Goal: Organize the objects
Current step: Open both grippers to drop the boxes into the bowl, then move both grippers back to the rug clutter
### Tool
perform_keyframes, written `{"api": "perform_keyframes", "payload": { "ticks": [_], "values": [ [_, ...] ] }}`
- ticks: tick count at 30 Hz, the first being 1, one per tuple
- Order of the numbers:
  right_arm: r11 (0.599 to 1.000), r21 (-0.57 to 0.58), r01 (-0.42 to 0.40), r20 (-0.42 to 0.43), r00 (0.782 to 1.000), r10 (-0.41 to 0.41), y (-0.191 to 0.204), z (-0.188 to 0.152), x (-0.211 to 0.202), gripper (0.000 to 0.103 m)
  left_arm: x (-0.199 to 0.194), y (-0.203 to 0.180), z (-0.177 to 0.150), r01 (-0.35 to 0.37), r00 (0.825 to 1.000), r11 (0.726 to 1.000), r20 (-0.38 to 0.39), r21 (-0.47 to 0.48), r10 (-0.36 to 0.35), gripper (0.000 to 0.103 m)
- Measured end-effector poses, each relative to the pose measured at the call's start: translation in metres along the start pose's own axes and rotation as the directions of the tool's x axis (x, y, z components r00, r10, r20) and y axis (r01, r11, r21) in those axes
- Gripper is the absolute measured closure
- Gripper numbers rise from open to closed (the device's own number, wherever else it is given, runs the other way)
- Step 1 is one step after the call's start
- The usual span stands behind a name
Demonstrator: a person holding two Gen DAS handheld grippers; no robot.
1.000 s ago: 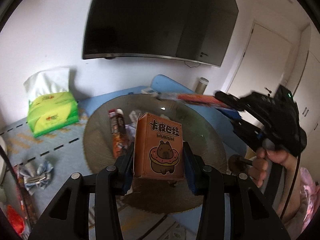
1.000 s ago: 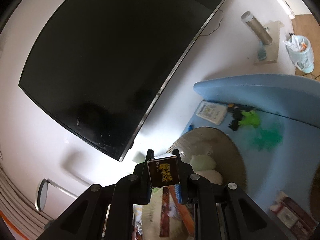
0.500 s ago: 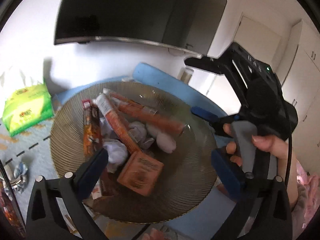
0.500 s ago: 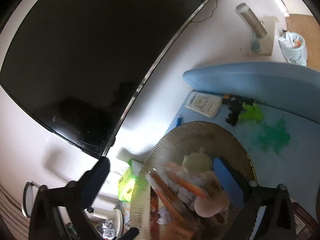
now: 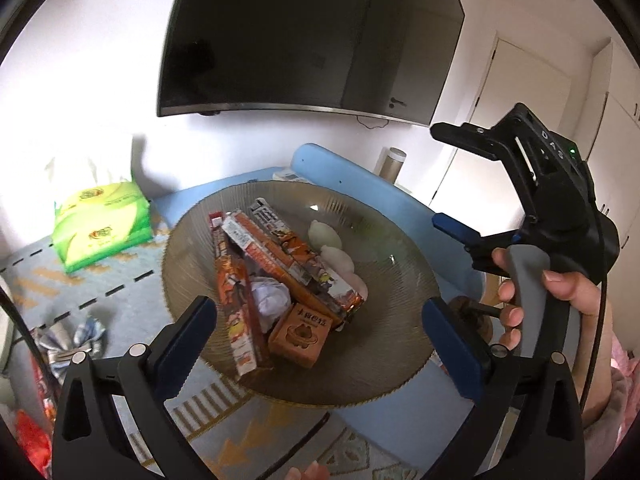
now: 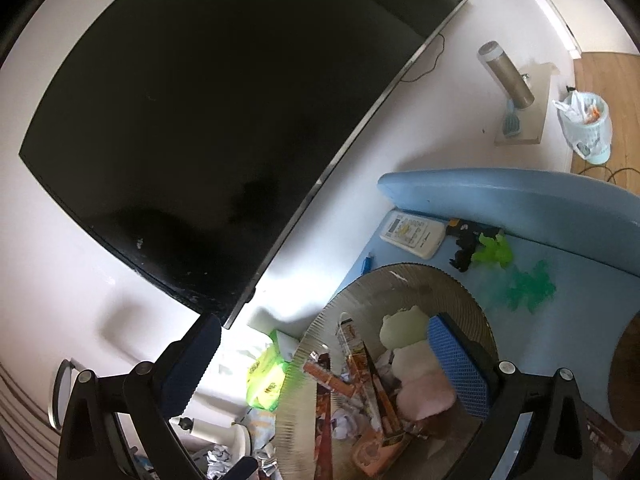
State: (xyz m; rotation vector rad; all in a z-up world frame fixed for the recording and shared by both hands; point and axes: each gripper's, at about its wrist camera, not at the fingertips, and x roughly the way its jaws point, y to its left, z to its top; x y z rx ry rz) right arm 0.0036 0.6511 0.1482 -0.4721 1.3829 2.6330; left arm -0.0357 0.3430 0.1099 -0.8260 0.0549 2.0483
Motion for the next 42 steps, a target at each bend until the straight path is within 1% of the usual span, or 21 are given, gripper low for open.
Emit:
{"api": "perform_keyframes", "payload": {
  "ticks": [2, 5, 9, 13, 16, 20, 23, 25, 27, 28, 29, 31, 32, 34, 36, 37, 38, 39, 40, 42],
  "values": [
    [1.000, -0.010, -0.001, 0.001, 1.000, 0.001, 0.007, -0.002, -0.007, 0.000, -0.005, 0.003, 0.000, -0.007, 1.000, 1.000, 0.005, -0.003, 0.007, 0.000],
    [1.000, -0.022, -0.010, 0.001, 1.000, 0.010, 0.018, -0.007, -0.014, 0.000, -0.021, 0.005, 0.000, -0.024, 1.000, 1.000, 0.020, -0.008, 0.024, 0.000],
    [0.999, -0.040, -0.028, -0.002, 1.000, 0.028, 0.035, -0.015, -0.021, 0.000, -0.047, 0.015, -0.002, -0.055, 0.997, 0.998, 0.045, -0.028, 0.056, 0.000],
    [0.995, -0.076, -0.058, -0.021, 0.998, 0.057, 0.061, -0.031, -0.025, 0.000, -0.080, 0.033, -0.006, -0.099, 0.992, 0.993, 0.075, -0.060, 0.104, 0.000],
    [0.991, -0.111, -0.078, -0.041, 0.996, 0.074, 0.085, -0.044, -0.026, 0.000, -0.108, 0.050, -0.008, -0.147, 0.983, 0.985, 0.096, -0.085, 0.155, 0.000],
    [0.975, -0.188, -0.120, -0.091, 0.990, 0.104, 0.123, -0.069, -0.024, 0.000, -0.165, 0.072, -0.008, -0.221, 0.958, 0.968, 0.160, -0.119, 0.239, 0.000],
    [0.948, -0.271, -0.165, -0.157, 0.980, 0.126, 0.155, -0.097, -0.020, 0.000, -0.222, 0.088, -0.008, -0.294, 0.926, 0.946, 0.205, -0.134, 0.317, 0.000],
    [0.923, -0.335, -0.189, -0.204, 0.971, 0.125, 0.173, -0.117, -0.016, 0.000, -0.260, 0.099, -0.011, -0.360, 0.902, 0.924, 0.205, -0.126, 0.379, 0.000],
    [0.880, -0.419, -0.222, -0.270, 0.956, 0.112, 0.191, -0.143, -0.010, 0.000, -0.291, 0.110, -0.019, -0.436, 0.875, 0.893, 0.181, -0.108, 0.449, 0.000],
    [0.862, -0.452, -0.230, -0.295, 0.950, 0.099, 0.195, -0.155, -0.007, 0.000, -0.307, 0.119, -0.029, -0.484, 0.855, 0.869, 0.158, -0.101, 0.494, 0.000],
    [0.835, -0.496, -0.237, -0.325, 0.943, 0.074, 0.200, -0.172, -0.002, 0.000, -0.315, 0.128, -0.039, -0.513, 0.843, 0.852, 0.128, -0.103, 0.522, 0.000],
    [0.799, -0.554, -0.234, -0.357, 0.934, 0.025, 0.202, -0.199, 0.006, 0.000, -0.322, 0.147, -0.068, -0.562, 0.820, 0.819, 0.051, -0.116, 0.570, 0.000],
    [0.781, -0.582, -0.227, -0.373, 0.928, -0.008, 0.200, -0.216, 0.013, 0.000, -0.322, 0.158, -0.087, -0.577, 0.813, 0.808, 0.012, -0.123, 0.582, 0.000],
    [0.764, -0.603, -0.227, -0.404, 0.913, -0.048, 0.193, -0.241, 0.024, 0.000, -0.313, 0.181, -0.131, -0.595, 0.803, 0.791, -0.070, -0.141, 0.592, 0.000],
    [0.760, -0.611, -0.222, -0.443, 0.891, -0.096, 0.181, -0.267, 0.039, 0.000, -0.302, 0.193, -0.163, -0.595, 0.803, 0.789, -0.129, -0.154, 0.581, 0.000],
    [0.761, -0.611, -0.220, -0.458, 0.882, -0.113, 0.175, -0.276, 0.045, 0.000, -0.292, 0.199, -0.178, -0.588, 0.808, 0.794, -0.157, -0.157, 0.568, 0.000],
    [0.761, -0.612, -0.215, -0.476, 0.868, -0.138, 0.169, -0.286, 0.053, 0.000, -0.286, 0.203, -0.190, -0.571, 0.819, 0.806, -0.171, -0.156, 0.547, 0.000],
    [0.758, -0.616, -0.214, -0.488, 0.859, -0.155, 0.165, -0.294, 0.058, 0.000, -0.277, 0.204, -0.198, -0.555, 0.829, 0.819, -0.177, -0.144, 0.530, 0.000],
    [0.753, -0.623, -0.212, -0.497, 0.850, -0.172, 0.161, -0.302, 0.064, 0.000, -0.269, 0.206, -0.202, -0.547, 0.833, 0.828, -0.178, -0.124, 0.523, 0.000],
    [0.722, -0.662, -0.202, -0.499, 0.838, -0.222, 0.155, -0.318, 0.073, 0.000, -0.253, 0.206, -0.205, -0.545, 0.832, 0.835, -0.171, -0.076, 0.528, 0.000]
  ]
}}
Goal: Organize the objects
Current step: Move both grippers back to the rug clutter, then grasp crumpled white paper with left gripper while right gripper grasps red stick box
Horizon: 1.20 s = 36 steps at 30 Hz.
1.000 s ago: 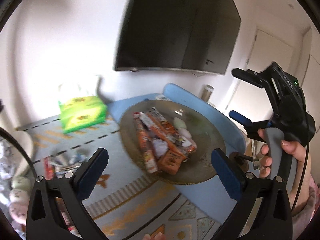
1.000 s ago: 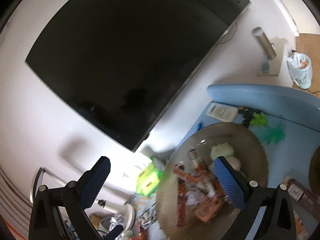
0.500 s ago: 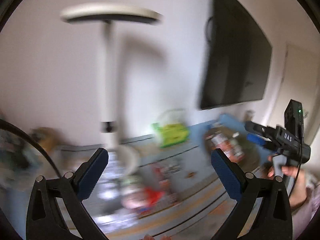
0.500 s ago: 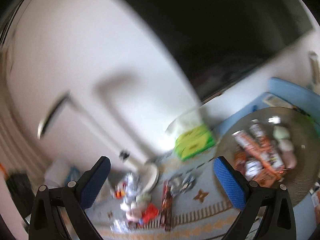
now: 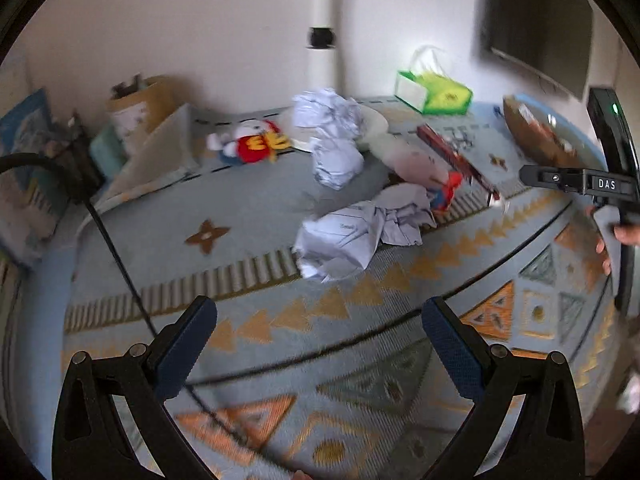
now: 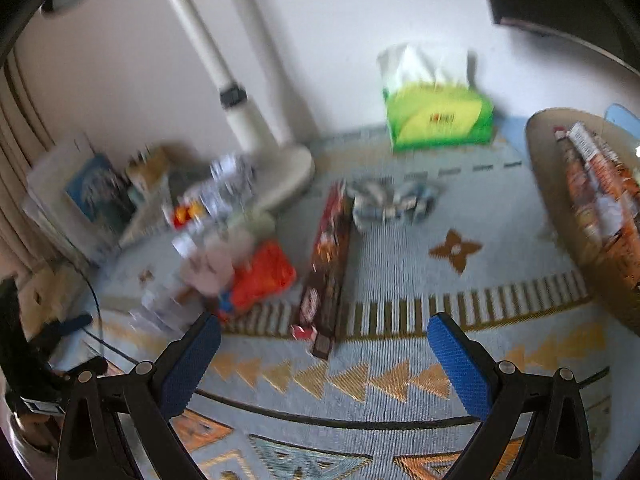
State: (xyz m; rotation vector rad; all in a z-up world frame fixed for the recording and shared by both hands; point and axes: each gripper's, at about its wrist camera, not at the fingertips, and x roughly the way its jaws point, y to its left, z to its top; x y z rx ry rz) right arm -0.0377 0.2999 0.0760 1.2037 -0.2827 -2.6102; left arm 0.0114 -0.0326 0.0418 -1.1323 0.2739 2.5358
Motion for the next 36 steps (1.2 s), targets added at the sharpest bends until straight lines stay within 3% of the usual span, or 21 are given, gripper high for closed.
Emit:
{"api": "perform_keyframes", "payload": {
  "ticks": [8, 11, 13, 16, 32, 34, 35, 36],
  "values": [
    [0.981, -0.164, 0.101, -0.069, 0.991, -0.114, 0.013, -0.006, 0.040, 0.000, 0.051, -0.010, 0.019, 0.049, 0.998, 0.998, -0.043, 0.028, -0.048, 0.000],
    [0.966, -0.212, 0.149, -0.086, 0.982, -0.170, 0.013, -0.006, 0.049, 0.000, 0.066, -0.014, 0.023, 0.024, 0.998, 0.998, -0.064, 0.057, -0.020, 0.000],
    [0.957, -0.239, 0.164, -0.089, 0.978, -0.190, 0.014, -0.005, 0.053, 0.000, 0.071, -0.014, 0.024, 0.057, 0.995, 0.997, -0.084, 0.052, -0.053, 0.000],
    [0.958, -0.241, 0.158, -0.086, 0.979, -0.183, 0.012, -0.001, 0.056, 0.000, 0.075, -0.008, 0.025, 0.081, 0.992, 0.996, -0.094, 0.025, -0.079, 0.000],
    [0.956, -0.248, 0.157, -0.087, 0.979, -0.183, 0.014, 0.005, 0.063, 0.001, 0.083, -0.005, 0.031, 0.064, 0.993, 0.998, -0.098, 0.011, -0.062, 0.000],
    [0.957, -0.249, 0.152, -0.073, 0.982, -0.175, 0.016, 0.005, 0.060, 0.023, 0.083, -0.006, 0.032, 0.063, 0.993, 0.998, -0.097, 0.012, -0.062, 0.000],
    [0.956, -0.253, 0.150, -0.049, 0.985, -0.167, 0.018, 0.005, 0.055, 0.067, 0.082, -0.005, 0.032, 0.067, 0.993, 0.998, -0.094, 0.016, -0.065, 0.004],
    [0.954, -0.253, 0.158, -0.026, 0.985, -0.170, 0.019, 0.004, 0.050, 0.084, 0.079, -0.005, 0.032, 0.072, 0.995, 0.997, -0.075, 0.019, -0.070, 0.033]
  ]
}}
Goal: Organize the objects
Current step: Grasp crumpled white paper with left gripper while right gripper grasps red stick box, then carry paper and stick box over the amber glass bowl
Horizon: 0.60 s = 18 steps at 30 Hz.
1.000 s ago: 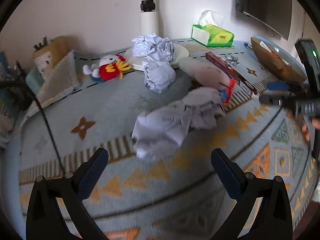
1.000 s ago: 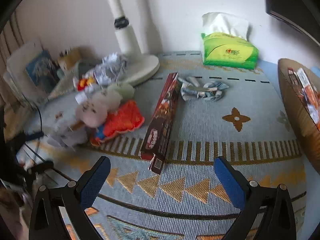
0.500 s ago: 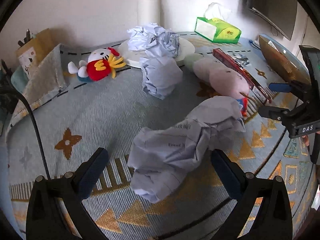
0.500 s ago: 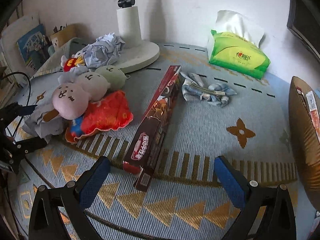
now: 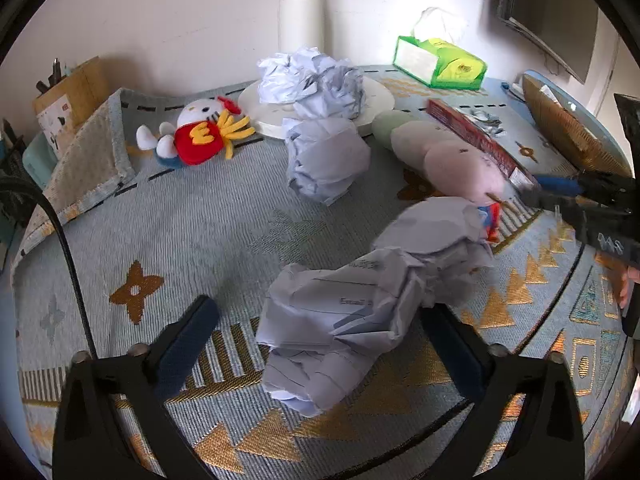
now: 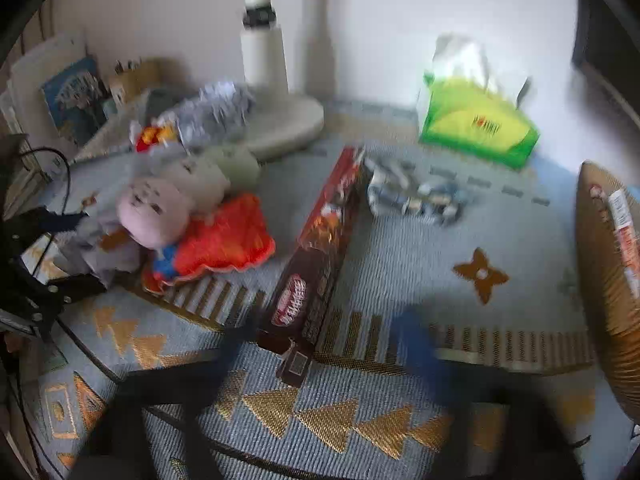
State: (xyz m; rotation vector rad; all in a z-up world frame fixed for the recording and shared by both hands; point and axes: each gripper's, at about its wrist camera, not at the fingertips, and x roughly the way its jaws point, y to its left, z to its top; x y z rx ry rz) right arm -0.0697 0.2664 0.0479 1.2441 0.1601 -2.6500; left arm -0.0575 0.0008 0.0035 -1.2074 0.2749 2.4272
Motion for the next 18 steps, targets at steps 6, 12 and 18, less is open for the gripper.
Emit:
{"api": "perform_keyframes", "payload": {
  "ticks": [6, 12, 18],
  "values": [
    [0.997, 0.074, 0.012, 0.104, 0.994, -0.019, -0.012, -0.003, -0.022, 0.087, -0.015, 0.018, -0.006, -0.057, 0.996, 0.992, 0.059, -0.117, 0.064, 0.051],
    [0.997, 0.079, -0.022, 0.199, 0.980, 0.006, -0.012, -0.009, -0.045, 0.087, -0.038, 0.020, -0.012, -0.074, 0.985, 0.984, 0.144, -0.159, 0.098, 0.051],
    [0.999, 0.035, 0.019, 0.250, 0.968, -0.027, 0.000, -0.010, -0.055, 0.087, -0.064, 0.016, -0.013, -0.053, 0.976, 0.979, 0.198, -0.199, 0.093, 0.051]
  ]
}}
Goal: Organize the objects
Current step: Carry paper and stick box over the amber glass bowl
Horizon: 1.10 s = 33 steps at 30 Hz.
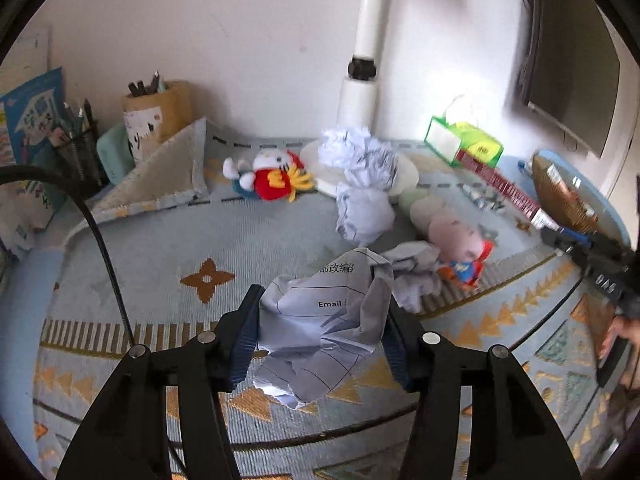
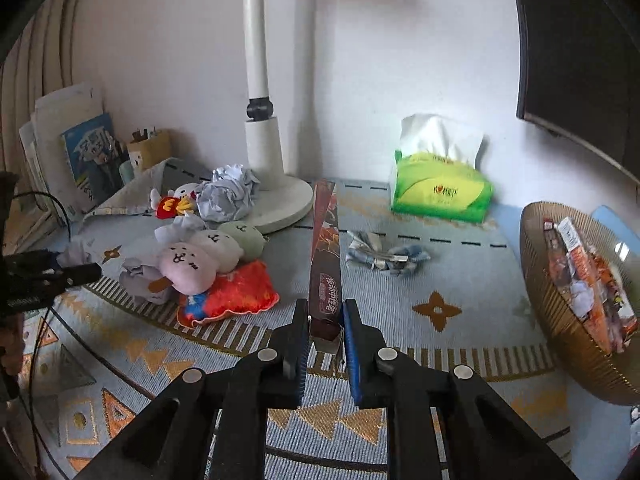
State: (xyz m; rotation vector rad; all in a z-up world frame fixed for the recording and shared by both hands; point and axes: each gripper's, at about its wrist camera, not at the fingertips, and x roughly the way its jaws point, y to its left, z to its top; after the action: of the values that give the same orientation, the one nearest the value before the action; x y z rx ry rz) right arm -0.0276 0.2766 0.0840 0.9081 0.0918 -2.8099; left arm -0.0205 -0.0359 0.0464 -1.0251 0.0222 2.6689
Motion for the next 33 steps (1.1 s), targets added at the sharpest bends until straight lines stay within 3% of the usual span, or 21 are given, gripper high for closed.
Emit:
{"api": "perform_keyframes", "payload": {
  "ticks": [8, 13, 26, 33],
  "values": [
    [0.999, 0.035, 0.002, 0.031, 1.000, -0.003, -0.006, -0.001, -0.005, 0.087, -0.043, -0.006, 0.021, -0.010, 0.991, 0.997, 0.130, -0.081, 0.021, 0.051],
    [0.998, 0.061, -0.006, 0.077, 0.997, 0.002, -0.011, -0.002, -0.014, 0.087, -0.057, -0.021, 0.035, -0.024, 0.986, 0.998, 0.161, -0.065, 0.035, 0.051],
    [0.981, 0.181, -0.063, 0.162, 0.986, 0.033, -0.042, 0.007, -0.052, 0.087, -0.063, -0.060, 0.067, 0.080, 0.965, 0.988, 0.259, -0.135, -0.043, 0.051],
    [0.975, 0.221, -0.008, 0.231, 0.972, -0.044, -0.079, 0.014, -0.096, 0.087, -0.049, -0.104, 0.092, 0.152, 0.952, 0.982, 0.283, -0.111, -0.115, 0.051]
  ]
}}
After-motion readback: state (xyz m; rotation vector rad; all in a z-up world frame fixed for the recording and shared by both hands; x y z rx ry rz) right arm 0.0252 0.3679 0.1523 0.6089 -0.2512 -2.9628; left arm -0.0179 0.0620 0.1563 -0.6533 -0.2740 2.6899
